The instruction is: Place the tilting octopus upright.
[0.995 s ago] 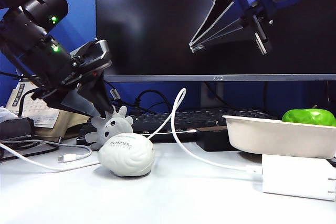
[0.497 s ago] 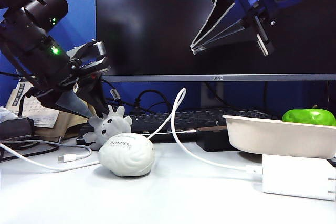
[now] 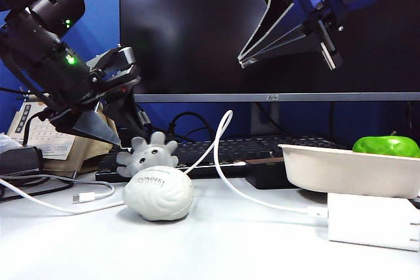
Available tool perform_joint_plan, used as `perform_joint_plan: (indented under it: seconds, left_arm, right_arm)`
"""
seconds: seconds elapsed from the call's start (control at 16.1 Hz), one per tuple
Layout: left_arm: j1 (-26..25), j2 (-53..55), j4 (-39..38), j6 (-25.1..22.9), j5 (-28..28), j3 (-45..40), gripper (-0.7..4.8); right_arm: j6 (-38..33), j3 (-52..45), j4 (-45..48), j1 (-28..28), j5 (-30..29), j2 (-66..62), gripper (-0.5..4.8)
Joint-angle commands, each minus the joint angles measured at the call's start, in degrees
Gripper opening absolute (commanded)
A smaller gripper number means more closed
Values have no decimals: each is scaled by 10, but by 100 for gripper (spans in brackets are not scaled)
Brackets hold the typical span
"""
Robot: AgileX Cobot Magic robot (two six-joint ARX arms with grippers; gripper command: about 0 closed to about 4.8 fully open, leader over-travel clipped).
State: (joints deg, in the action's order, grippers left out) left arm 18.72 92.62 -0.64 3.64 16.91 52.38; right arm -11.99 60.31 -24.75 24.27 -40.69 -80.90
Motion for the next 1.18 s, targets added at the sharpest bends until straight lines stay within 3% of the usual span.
perform_joint_plan:
  seconds: [0.06, 0.44, 0.93, 0.99, 1.12, 1.18]
  left_arm:
    - [0, 0, 8, 0, 28, 1, 274]
    - [8, 12, 14, 0, 43, 1, 274]
    - [48, 44, 98, -2, 52, 2, 272]
    - [48, 45, 95, -2, 52, 1, 262]
    - [48, 45, 90, -2, 53, 2, 139]
    - [48, 45, 87, -2, 54, 2, 138]
  right_arm:
    - [0, 3, 6, 1, -3, 2, -1]
    - [0, 3, 6, 1, -3, 2, -1]
    - [0, 3, 6, 1, -3, 2, -1]
    - [0, 3, 6, 1, -3, 2, -1]
    - [0, 3, 6, 1, -3, 2, -1]
    - [0, 3, 6, 1, -3, 2, -1]
